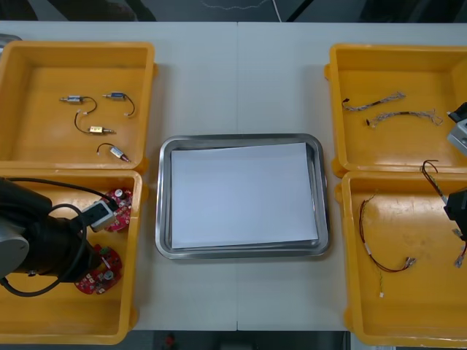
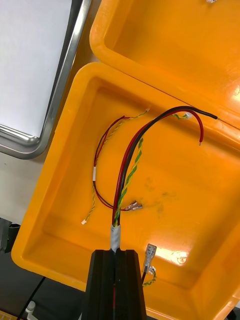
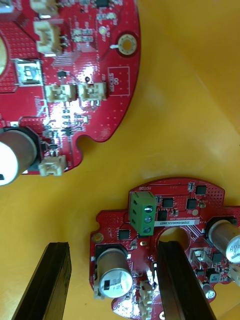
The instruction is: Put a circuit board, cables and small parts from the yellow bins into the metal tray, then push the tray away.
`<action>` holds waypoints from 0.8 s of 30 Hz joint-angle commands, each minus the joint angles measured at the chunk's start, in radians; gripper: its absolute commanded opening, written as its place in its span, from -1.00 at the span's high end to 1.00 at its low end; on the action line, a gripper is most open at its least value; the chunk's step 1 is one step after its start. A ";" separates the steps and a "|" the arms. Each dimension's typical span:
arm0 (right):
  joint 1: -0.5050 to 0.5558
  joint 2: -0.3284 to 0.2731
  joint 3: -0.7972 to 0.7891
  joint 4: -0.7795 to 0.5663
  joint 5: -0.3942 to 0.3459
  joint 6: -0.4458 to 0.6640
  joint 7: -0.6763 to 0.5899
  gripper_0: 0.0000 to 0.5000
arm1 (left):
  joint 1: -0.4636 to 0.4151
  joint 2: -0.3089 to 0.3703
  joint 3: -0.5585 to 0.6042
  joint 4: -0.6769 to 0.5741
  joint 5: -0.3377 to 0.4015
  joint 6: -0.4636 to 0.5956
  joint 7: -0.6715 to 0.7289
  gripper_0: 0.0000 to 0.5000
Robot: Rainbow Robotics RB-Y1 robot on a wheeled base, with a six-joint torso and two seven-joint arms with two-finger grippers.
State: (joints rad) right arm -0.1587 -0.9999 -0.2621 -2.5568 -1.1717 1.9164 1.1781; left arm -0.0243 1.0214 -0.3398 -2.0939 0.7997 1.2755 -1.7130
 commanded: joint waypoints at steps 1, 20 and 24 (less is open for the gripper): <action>-0.021 -0.037 0.007 -0.023 0.009 0.003 -0.018 1.00 | -0.023 0.002 -0.018 -0.003 -0.010 -0.012 -0.089 -0.91; -0.021 -0.037 0.006 -0.023 0.011 0.003 -0.018 1.00 | -0.022 0.003 0.107 -0.120 0.021 0.150 -0.085 1.00; -0.021 -0.037 0.007 -0.022 0.011 0.003 -0.018 1.00 | -0.020 0.003 0.160 -0.186 0.035 0.229 -0.083 1.00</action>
State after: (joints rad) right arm -0.1589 -0.9999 -0.2621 -2.5568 -1.1691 1.9164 1.1781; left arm -0.0261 1.0214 -0.2396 -2.2066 0.8170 1.4566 -1.7130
